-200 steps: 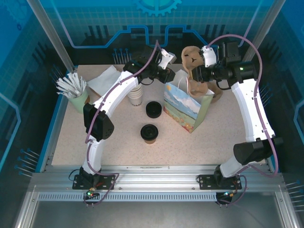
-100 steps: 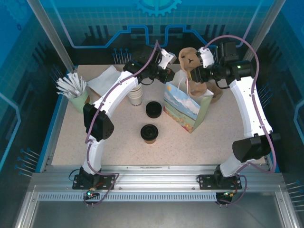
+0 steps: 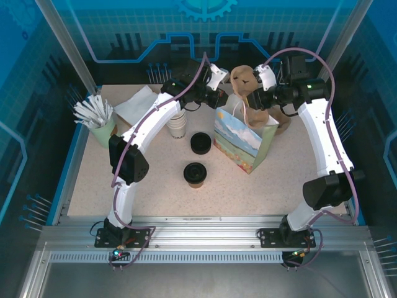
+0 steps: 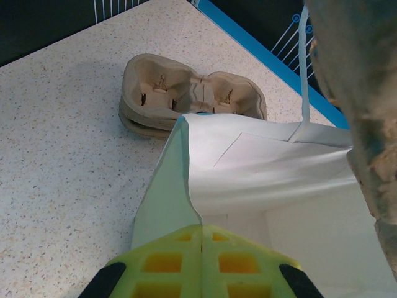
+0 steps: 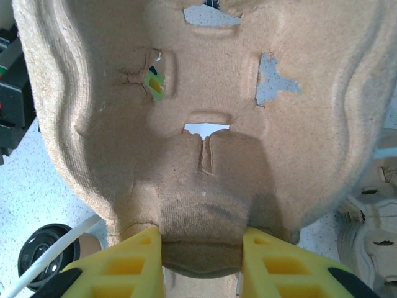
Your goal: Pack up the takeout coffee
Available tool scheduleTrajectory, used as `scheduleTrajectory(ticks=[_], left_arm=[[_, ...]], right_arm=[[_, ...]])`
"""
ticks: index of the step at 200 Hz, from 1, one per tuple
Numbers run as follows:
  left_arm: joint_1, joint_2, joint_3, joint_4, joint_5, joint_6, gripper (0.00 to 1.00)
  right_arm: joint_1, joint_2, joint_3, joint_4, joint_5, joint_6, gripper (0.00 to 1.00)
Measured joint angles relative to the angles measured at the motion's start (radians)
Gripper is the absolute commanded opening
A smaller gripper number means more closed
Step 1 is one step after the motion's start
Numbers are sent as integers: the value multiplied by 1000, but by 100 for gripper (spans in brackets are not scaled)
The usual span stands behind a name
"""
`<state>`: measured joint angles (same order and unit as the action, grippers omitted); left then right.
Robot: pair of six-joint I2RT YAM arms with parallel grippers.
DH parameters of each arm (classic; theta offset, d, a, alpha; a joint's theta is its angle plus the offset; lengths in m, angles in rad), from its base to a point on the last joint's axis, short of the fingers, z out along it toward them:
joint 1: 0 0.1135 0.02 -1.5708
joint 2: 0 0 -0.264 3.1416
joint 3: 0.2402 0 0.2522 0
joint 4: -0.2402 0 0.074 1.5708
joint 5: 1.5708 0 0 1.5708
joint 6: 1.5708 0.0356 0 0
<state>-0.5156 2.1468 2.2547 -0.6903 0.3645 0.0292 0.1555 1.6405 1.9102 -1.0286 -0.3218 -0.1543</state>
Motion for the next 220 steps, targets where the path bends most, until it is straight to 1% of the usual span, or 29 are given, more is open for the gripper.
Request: scheduleTrajectory(ticks=[53, 106, 220], left_arm=[[0, 0, 0, 0, 0, 0, 6], [2, 0, 0, 6, 0, 0, 5], [15, 0, -27, 48, 10, -4, 5]], right_arm=[[-6, 0, 0, -10, 0, -23, 29], [-5, -2, -37, -31, 8, -35, 29], [17, -14, -37, -111, 126, -38, 29]])
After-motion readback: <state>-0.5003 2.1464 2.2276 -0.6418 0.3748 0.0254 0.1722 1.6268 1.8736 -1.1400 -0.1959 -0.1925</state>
